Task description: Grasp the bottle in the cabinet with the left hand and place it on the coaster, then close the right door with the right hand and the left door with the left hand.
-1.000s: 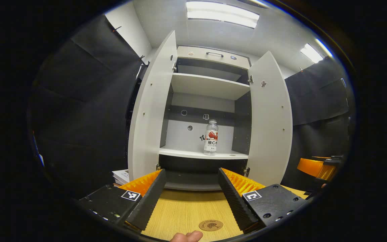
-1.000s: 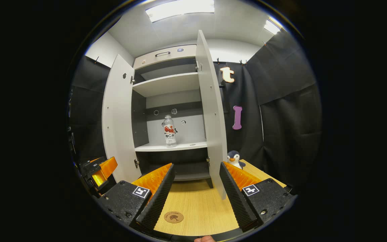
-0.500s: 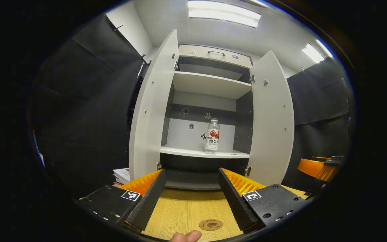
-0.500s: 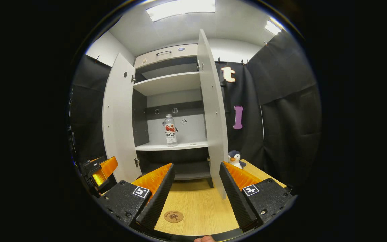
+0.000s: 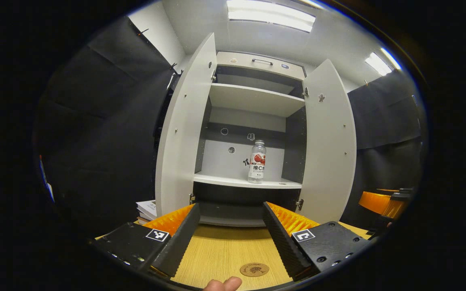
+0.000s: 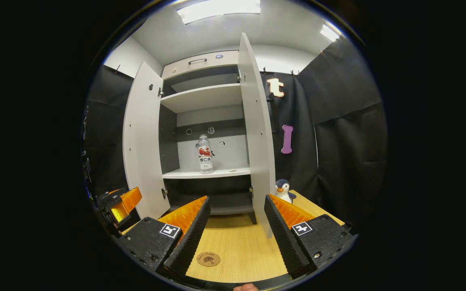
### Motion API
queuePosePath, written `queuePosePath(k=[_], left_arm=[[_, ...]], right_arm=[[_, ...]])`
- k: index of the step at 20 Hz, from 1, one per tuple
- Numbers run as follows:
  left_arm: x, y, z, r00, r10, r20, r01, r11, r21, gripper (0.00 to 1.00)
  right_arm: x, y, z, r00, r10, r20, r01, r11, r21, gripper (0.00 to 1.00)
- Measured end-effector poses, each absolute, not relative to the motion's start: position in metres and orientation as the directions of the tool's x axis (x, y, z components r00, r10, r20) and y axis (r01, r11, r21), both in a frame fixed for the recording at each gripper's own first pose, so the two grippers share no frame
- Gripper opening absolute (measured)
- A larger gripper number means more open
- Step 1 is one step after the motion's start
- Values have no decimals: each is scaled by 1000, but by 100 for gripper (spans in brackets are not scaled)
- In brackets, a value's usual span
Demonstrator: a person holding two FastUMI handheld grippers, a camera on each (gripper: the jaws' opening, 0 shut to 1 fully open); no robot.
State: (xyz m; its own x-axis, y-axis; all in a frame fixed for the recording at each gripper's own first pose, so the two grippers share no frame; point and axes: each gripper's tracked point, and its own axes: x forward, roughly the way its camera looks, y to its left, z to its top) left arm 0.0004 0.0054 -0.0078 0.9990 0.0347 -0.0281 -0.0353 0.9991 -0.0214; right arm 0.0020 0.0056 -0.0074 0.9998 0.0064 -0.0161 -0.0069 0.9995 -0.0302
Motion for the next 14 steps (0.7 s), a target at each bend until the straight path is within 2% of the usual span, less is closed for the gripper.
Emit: queuePosePath(k=[7, 8, 9, 10, 13, 14], left_arm=[[25, -1, 2, 1000, 4, -11, -4, 1000, -27, 94], [29, -4, 4, 1000, -10, -10, 10, 999, -31, 99], [34, -9, 5, 1000, -26, -8, 26, 999, -39, 99], [38, -15, 7, 999, -44, -6, 44, 998, -48, 94], [59, -27, 15, 996, -86, 2, 86, 994, -68, 95], [69, -30, 18, 995, -97, 3, 97, 993, -69, 99]], right_arm=[[1, 4, -4, 1000, -15, -7, 14, 999, -44, 83], [0, 4, -2, 1000, -21, -5, 21, 999, -48, 83], [0, 3, -1, 1000, -26, -4, 26, 998, -48, 82], [-1, 4, -1, 1000, -30, -3, 30, 998, -46, 82], [-2, 2, -1, 999, -40, 5, 40, 999, -36, 83], [-2, 2, 1, 999, -45, 9, 45, 998, -38, 83]])
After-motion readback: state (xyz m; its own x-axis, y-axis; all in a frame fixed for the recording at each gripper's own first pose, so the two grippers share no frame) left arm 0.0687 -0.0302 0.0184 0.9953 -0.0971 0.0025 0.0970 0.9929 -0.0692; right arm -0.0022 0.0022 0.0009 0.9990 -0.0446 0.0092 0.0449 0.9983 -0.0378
